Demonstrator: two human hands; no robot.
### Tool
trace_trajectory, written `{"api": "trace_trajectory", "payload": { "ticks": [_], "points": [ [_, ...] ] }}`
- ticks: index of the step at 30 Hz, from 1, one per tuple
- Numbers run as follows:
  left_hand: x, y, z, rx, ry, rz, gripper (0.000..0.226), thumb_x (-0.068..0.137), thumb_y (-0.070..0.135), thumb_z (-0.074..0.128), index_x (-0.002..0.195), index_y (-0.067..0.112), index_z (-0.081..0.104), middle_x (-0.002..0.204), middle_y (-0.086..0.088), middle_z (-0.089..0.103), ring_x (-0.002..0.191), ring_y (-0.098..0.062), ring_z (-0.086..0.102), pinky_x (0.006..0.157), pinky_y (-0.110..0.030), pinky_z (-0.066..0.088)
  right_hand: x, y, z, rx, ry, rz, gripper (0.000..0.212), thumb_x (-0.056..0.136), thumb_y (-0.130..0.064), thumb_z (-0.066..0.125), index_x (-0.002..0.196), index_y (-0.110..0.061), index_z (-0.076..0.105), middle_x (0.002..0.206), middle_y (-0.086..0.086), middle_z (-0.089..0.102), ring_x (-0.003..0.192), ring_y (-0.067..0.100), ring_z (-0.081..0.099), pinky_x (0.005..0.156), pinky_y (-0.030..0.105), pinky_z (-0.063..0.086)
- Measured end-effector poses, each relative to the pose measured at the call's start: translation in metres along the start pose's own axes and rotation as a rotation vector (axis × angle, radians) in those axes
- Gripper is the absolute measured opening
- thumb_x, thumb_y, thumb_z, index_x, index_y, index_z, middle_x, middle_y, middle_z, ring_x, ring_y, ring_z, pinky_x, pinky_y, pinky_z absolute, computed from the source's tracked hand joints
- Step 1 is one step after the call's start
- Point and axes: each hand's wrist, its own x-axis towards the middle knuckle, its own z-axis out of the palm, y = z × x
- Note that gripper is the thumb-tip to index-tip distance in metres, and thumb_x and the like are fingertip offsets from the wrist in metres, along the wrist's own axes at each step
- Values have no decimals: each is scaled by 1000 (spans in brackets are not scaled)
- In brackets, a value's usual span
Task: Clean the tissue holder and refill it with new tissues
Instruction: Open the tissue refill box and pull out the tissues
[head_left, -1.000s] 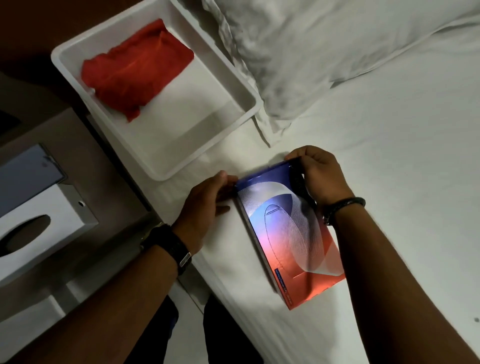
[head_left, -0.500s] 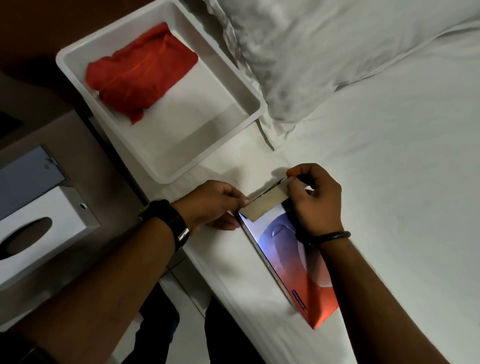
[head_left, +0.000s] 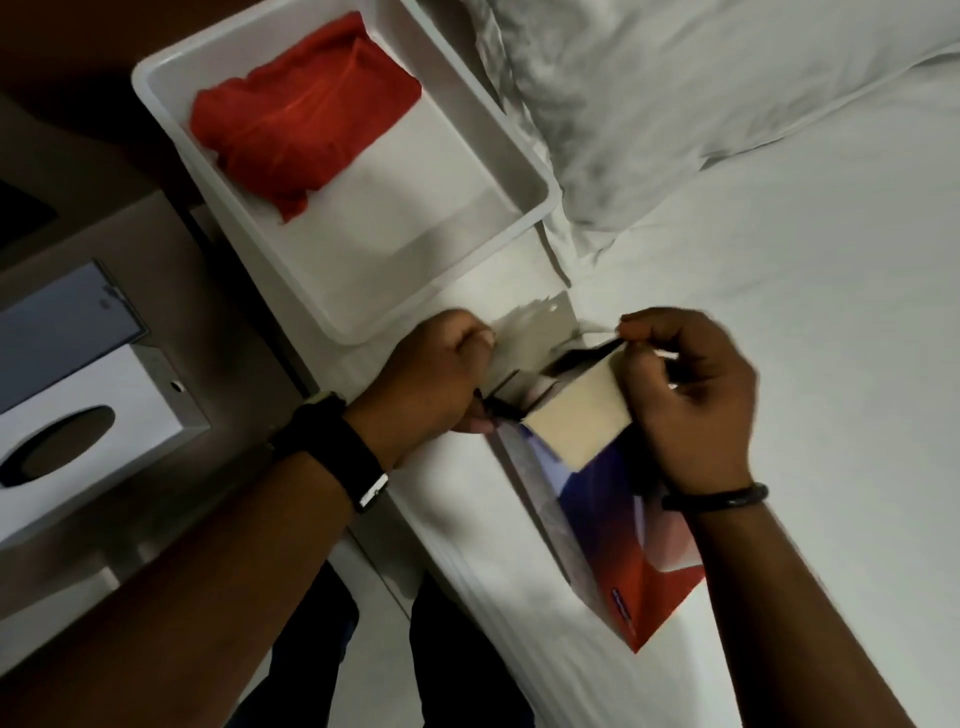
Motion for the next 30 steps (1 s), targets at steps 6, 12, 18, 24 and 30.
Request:
{"api": "trace_trajectory", "payload": {
  "ticks": [6,12,18,24,30],
  "points": [
    [-23,63,-18,-145,87,209,16,97,21,48,88,22,62,109,-26,61,91,-44,66,58,-41,61,14,-51,-28,44,54,-16,3,83,-18,67,83,-16,70,86,6,70,83,18,65,63,30,50],
    [-40,65,-29,-75,111,284,22,92,8,48,85,25,60,99,-25,63,91,-45,62,58,-42,61,15,-90,-34,-324,-164,-39,37,68,-56,77,69,-23,62,77,-2,64,77,12,62,62,39,53],
    [-73,59,-8,68,148,128,12,72,31,69,74,20,65,68,8,66,67,-9,63,65,-35,59,-8,-124,-51,-583,-368,-16,37,64,-53,76,66,-19,60,76,-3,57,71,19,57,61,34,46],
    [-113,61,10,234,87,60,41,67,35,77,98,26,51,112,-1,54,82,-7,57,68,-26,49,-20,-148,-67,-806,-473,37,34,78,-47,70,66,-15,67,69,5,66,70,29,61,58,33,44],
    [-123,55,-8,-4,-24,68,45,77,5,57,114,31,60,72,3,57,50,-6,48,49,-18,43,-19,-145,-51,-859,-440,0,41,66,-49,79,78,-18,56,78,3,59,67,24,47,57,31,29]
  ]
}}
